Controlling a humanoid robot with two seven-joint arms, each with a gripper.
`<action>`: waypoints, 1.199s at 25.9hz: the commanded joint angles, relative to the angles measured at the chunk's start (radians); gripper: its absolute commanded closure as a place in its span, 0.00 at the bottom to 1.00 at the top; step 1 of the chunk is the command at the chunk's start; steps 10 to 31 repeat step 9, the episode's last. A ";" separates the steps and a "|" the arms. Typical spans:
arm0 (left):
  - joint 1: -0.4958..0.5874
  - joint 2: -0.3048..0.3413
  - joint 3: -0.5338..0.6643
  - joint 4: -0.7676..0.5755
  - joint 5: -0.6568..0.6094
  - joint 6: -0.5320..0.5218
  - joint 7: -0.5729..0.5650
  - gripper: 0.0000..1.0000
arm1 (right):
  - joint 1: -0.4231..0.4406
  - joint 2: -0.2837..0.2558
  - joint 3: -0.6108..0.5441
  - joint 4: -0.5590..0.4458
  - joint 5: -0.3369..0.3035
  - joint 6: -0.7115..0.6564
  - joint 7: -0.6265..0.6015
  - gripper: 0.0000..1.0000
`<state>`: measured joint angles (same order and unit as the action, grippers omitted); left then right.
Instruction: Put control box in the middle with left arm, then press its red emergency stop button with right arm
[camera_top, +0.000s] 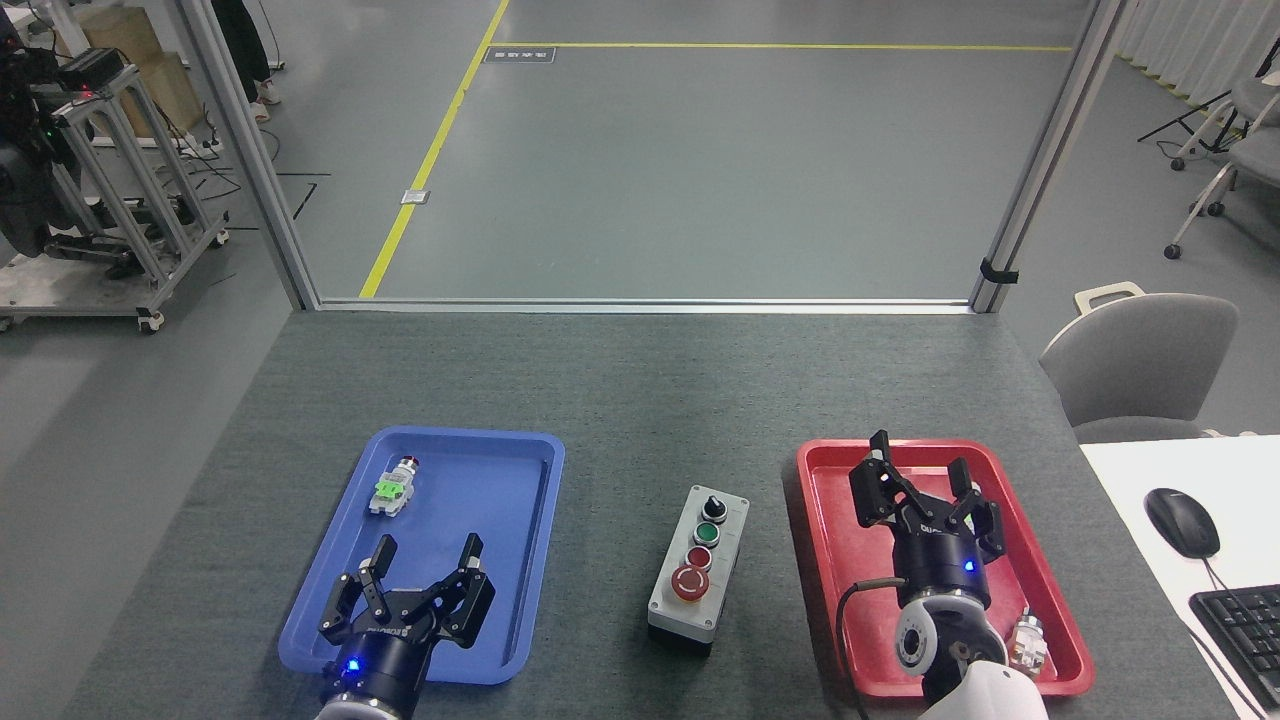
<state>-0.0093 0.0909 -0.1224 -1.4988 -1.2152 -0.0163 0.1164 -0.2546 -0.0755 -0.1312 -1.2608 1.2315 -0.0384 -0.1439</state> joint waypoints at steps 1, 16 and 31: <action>0.000 0.000 0.000 0.000 0.000 -0.001 0.000 0.01 | 0.008 0.000 0.016 0.001 0.000 0.009 -0.005 0.00; 0.000 0.000 0.000 0.000 0.000 -0.001 0.000 0.01 | 0.071 -0.001 0.124 0.003 0.019 0.069 -0.013 0.00; 0.000 0.000 0.000 0.000 0.000 -0.001 0.000 0.01 | 0.071 -0.001 0.124 0.003 0.019 0.069 -0.013 0.00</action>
